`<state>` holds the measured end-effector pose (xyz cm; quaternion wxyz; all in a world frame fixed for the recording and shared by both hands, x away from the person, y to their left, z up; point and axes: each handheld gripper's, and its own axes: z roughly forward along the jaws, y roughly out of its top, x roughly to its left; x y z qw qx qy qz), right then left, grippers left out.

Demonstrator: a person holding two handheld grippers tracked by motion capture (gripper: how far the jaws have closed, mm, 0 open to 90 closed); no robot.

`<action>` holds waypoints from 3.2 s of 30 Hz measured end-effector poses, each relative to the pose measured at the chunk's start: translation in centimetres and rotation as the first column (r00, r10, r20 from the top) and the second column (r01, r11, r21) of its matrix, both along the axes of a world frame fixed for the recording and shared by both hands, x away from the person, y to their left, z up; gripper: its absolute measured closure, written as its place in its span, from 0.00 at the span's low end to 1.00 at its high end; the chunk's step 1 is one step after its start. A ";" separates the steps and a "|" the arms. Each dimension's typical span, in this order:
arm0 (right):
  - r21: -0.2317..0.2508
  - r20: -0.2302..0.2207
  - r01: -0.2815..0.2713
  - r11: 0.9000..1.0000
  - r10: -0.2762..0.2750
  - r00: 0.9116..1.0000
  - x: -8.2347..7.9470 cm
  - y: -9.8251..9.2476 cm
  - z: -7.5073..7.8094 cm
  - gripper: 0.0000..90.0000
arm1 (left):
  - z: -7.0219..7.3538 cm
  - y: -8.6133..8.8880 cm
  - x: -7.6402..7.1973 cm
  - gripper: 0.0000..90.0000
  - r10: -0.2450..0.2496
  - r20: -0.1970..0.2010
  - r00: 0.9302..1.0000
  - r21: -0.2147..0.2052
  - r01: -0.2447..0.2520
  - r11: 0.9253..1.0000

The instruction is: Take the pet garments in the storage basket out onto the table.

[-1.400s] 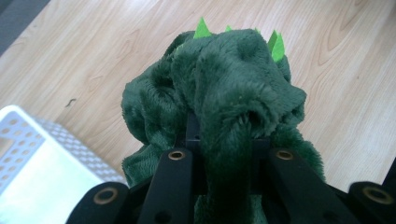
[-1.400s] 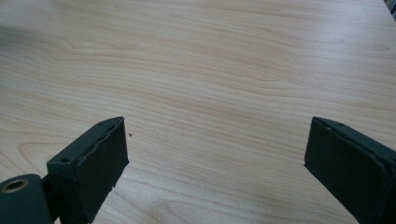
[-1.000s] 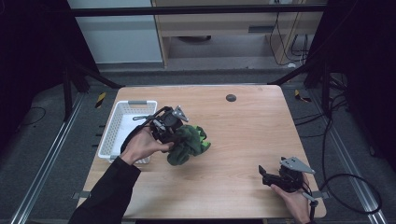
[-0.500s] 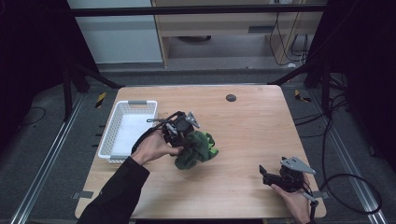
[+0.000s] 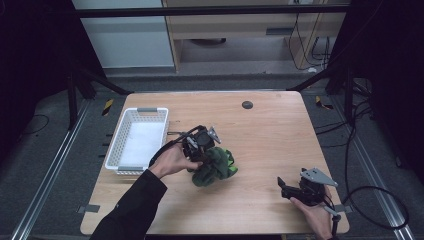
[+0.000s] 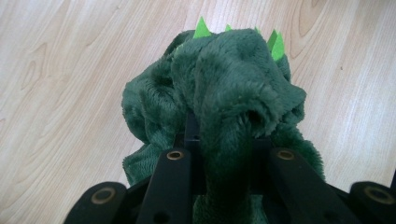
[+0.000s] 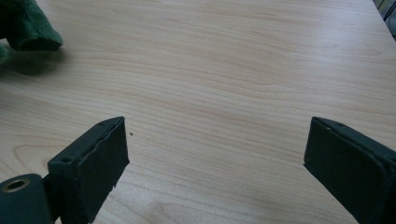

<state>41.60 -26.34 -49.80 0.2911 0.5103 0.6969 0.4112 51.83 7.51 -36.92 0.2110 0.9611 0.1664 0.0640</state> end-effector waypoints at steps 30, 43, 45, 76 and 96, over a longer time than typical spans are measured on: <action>-0.004 0.001 -0.001 1.000 0.001 1.000 0.0 0.0 0.0 0.07 | -4.1 -1.2 0.0 0.72 -0.046 -0.058 0.997 0.019 0.048 0.999; 0.000 -0.005 0.000 1.000 0.000 1.000 0.0 0.0 0.0 0.07 | -4.6 -0.7 -0.7 0.41 -0.034 -0.019 0.999 -0.029 0.033 0.999; 0.001 -0.006 0.000 1.000 0.000 1.000 0.0 0.0 0.0 0.07 | -4.6 -0.5 -1.0 0.35 -0.027 -0.002 1.000 -0.038 0.027 0.999; 0.007 -0.004 0.001 1.000 -0.001 1.000 0.0 0.1 0.0 0.07 | -4.4 6.6 -4.6 0.24 0.265 0.083 0.961 -0.406 -0.210 0.889; 0.007 -0.008 -0.006 1.000 0.006 1.000 0.0 0.1 -0.1 0.06 | -7.4 11.5 -7.9 0.26 0.416 0.097 0.904 -0.489 -0.320 0.812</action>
